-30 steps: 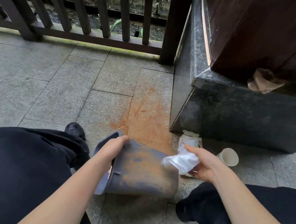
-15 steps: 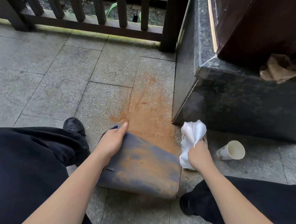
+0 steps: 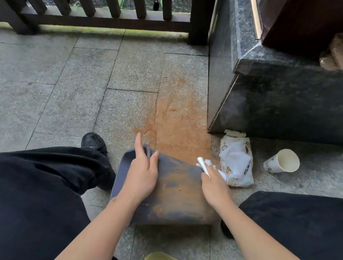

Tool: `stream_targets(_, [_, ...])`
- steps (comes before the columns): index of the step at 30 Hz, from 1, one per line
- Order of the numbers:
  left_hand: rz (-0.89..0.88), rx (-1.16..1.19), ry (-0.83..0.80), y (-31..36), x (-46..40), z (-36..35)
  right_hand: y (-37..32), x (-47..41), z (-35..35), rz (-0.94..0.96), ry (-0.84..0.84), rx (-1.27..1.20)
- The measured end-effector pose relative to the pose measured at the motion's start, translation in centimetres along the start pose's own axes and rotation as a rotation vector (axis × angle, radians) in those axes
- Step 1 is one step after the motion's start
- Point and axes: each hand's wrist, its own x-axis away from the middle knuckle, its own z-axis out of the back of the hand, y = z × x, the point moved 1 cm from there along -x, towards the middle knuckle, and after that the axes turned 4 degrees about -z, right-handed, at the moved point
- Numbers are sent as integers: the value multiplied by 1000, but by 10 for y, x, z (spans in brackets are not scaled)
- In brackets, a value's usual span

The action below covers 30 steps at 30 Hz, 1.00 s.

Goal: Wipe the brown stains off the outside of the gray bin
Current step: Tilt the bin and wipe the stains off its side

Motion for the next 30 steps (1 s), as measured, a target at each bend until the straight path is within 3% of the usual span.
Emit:
stream_targets(4, [-76, -3, -83, -1, -2, -2, -9, 2, -4, 107, -16, 20])
stream_targets(11, [-62, 122, -107, 2, -2, -5, -66, 35, -21, 617, -20, -75])
stream_targets(19, [-67, 133, -71, 1, -1, -2, -52, 35, -25, 673, -18, 77])
stream_targets(23, [-30, 75, -52, -3, -3, 0, -15, 16, -12, 476, -9, 81])
stream_targets(30, [-27, 34, -95, -6, -6, -2, 41, -7, 10, -211, 87, 62])
